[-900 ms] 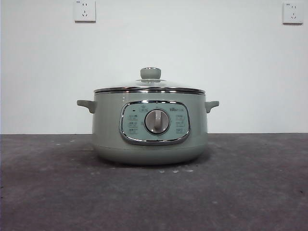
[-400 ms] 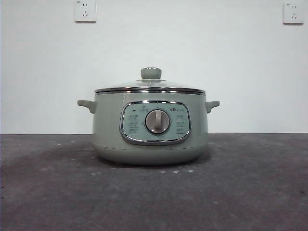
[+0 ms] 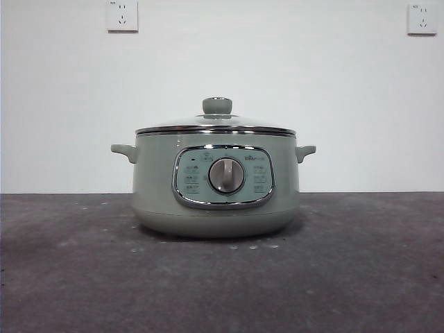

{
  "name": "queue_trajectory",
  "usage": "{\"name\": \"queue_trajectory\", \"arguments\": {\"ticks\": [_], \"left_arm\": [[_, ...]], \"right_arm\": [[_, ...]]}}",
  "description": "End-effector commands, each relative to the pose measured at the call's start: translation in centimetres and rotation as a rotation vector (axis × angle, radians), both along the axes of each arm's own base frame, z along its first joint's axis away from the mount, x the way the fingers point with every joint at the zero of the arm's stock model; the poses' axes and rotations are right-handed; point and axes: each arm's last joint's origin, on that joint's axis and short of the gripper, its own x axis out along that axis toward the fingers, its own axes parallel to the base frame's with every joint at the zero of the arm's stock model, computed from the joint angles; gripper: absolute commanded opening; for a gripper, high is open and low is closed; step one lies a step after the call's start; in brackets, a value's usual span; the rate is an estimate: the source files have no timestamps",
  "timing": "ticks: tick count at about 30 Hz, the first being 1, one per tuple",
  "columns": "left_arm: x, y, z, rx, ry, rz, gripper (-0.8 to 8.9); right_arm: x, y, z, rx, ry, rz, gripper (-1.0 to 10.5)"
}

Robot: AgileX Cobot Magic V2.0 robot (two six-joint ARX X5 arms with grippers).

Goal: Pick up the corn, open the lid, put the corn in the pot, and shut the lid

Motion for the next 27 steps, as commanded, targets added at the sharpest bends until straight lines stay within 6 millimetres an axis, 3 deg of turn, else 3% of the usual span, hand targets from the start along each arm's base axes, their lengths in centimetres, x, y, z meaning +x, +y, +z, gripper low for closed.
{"name": "queue_trajectory", "arguments": {"ticks": [1,6,13,27], "left_arm": [[-0.6,0.2,-3.6,-0.021,0.001,0.041,-0.03],[-1.2,0.4,-8.5,-0.054,0.055,0.117,-0.03],[-1.4,0.5,-12.6,-0.125,0.121,0.147,-0.03],[-1.6,0.5,-12.3,-0.148,0.060,0.147,-0.03]], "right_arm": [[0.0,0.0,-0.3,-0.024,0.026,0.001,0.0],[0.0,0.0,-0.3,-0.023,0.026,0.001,0.0],[0.0,0.0,-0.3,-0.024,0.026,0.001,0.0],[0.1,0.0,-0.3,-0.027,0.024,-0.005,0.0]]}}
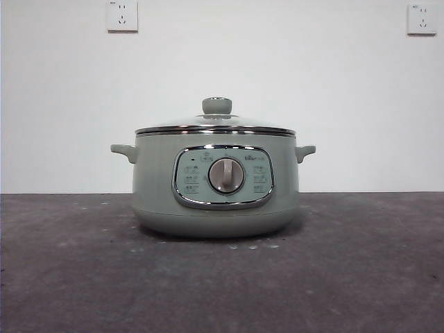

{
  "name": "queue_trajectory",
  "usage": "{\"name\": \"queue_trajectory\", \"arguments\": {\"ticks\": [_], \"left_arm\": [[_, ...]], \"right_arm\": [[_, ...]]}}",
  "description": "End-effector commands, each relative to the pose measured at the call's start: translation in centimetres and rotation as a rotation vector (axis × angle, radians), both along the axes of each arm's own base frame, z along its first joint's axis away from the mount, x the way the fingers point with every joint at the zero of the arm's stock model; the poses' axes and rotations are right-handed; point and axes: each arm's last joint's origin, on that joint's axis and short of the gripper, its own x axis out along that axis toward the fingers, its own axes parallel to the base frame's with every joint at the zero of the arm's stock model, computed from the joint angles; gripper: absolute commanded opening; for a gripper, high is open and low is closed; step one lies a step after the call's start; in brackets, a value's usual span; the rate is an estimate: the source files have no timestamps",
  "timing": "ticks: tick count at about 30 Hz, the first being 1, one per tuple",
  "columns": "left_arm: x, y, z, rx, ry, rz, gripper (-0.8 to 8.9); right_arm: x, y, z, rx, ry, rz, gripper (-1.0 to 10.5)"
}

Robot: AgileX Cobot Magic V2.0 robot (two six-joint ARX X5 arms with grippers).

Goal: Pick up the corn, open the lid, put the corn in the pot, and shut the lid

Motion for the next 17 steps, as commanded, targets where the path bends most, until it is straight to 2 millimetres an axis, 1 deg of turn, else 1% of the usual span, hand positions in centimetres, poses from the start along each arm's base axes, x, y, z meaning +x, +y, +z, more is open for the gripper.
{"name": "queue_trajectory", "arguments": {"ticks": [1,15,17], "left_arm": [[0.11,0.03,-0.41,-0.010,0.025,0.004,-0.03],[0.37,0.04,-0.92,-0.012,0.089,0.004,-0.03],[0.39,0.05,-0.95,-0.012,0.093,0.005,-0.03]], "right_arm": [[-0.01,-0.03,-0.33,-0.024,0.022,-0.003,0.0],[-0.01,-0.03,-0.33,-0.024,0.022,-0.003,0.0],[-0.01,-0.05,-0.32,-0.046,0.013,-0.002,0.0]]}}
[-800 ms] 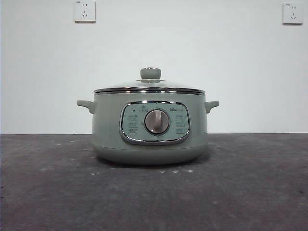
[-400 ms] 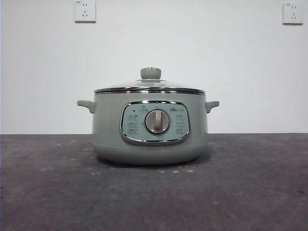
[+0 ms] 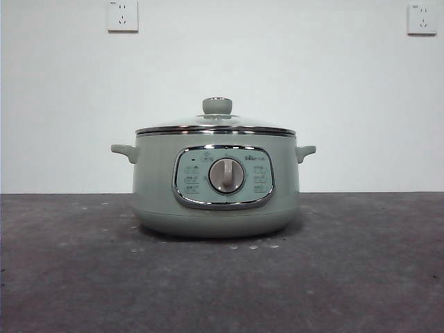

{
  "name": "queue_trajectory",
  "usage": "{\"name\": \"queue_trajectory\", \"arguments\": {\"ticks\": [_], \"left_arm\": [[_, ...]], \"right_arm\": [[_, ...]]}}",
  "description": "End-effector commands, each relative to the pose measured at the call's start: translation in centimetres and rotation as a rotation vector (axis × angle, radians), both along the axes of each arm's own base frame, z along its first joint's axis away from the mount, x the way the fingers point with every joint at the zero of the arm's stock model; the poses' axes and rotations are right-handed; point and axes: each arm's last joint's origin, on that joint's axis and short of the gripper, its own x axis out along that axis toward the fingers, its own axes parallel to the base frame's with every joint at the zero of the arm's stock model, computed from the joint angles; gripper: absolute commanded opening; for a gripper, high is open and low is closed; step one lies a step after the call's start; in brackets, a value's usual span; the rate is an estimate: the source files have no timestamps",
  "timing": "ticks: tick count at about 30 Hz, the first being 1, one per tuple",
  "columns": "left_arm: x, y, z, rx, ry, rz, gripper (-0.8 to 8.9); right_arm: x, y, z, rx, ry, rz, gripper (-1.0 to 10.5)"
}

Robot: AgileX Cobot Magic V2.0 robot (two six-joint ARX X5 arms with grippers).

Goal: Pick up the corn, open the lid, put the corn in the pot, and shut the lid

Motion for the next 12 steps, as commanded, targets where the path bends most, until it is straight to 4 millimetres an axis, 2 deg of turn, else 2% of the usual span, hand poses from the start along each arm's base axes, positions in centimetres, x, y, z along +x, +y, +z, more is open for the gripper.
{"name": "queue_trajectory", "arguments": {"ticks": [1,5,7,12], "left_arm": [[0.0,0.0,-0.4,-0.009,0.017,0.005,-0.03],[0.1,0.0,-0.4,-0.010,0.026,0.005,-0.03],[0.1,0.0,-0.4,-0.010,0.027,0.005,-0.03],[0.1,0.0,-0.5,-0.010,0.033,0.005,-0.03]], "right_arm": [[0.0,-0.1,-0.3,-0.052,0.009,-0.029,0.0],[0.1,-0.1,-0.4,-0.094,-0.071,-0.143,0.0],[0.2,0.2,-0.8,-0.095,-0.137,-0.142,0.0],[1.7,1.1,-3.9,-0.070,-0.361,-0.118,0.0]]}}
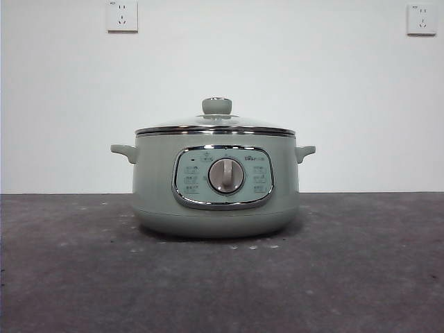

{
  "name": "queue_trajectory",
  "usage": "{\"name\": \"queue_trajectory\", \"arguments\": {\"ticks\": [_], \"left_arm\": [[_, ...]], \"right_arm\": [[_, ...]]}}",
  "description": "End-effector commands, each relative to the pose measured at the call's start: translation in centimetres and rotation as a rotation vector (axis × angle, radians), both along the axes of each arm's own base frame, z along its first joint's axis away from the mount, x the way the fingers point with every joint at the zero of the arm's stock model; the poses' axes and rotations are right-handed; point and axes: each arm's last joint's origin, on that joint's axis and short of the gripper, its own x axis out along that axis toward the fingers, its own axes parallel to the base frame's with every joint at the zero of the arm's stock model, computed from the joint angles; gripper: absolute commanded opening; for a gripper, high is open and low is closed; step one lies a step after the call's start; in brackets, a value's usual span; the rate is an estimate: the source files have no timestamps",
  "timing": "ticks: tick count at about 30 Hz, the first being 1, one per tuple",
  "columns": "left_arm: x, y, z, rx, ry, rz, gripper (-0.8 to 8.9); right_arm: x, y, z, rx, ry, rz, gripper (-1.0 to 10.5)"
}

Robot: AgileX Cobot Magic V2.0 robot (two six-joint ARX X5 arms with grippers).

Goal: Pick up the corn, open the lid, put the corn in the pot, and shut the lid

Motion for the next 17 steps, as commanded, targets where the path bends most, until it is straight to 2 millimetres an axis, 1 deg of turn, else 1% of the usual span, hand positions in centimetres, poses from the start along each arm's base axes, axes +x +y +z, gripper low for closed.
{"name": "queue_trajectory", "arguments": {"ticks": [1,3,5,9,12,15,17], "left_arm": [[0.0,0.0,-0.3,-0.009,0.014,0.005,-0.03],[0.0,0.0,-0.4,-0.009,0.016,0.005,-0.03],[0.0,0.0,-0.4,-0.009,0.016,0.004,-0.03],[0.0,0.0,-0.4,-0.009,0.016,0.005,-0.03],[0.0,0.0,-0.3,-0.009,0.016,0.004,-0.03],[0.0,0.0,-0.4,-0.009,0.017,0.005,-0.03],[0.0,0.0,-0.4,-0.009,0.020,0.005,-0.03]], "right_arm": [[1.5,0.5,-2.4,-0.050,-0.120,0.015,0.0],[2.9,0.7,-4.8,-0.038,-0.187,0.023,0.0],[4.4,0.8,-7.5,-0.033,-0.224,0.014,0.0],[6.7,0.7,-13.0,-0.034,-0.218,-0.033,0.0],[7.7,0.6,-16.7,-0.017,-0.194,-0.047,0.0],[8.2,0.6,-19.5,-0.016,-0.174,-0.049,0.0],[8.4,0.6,-20.9,-0.017,-0.158,-0.048,0.0]]}}
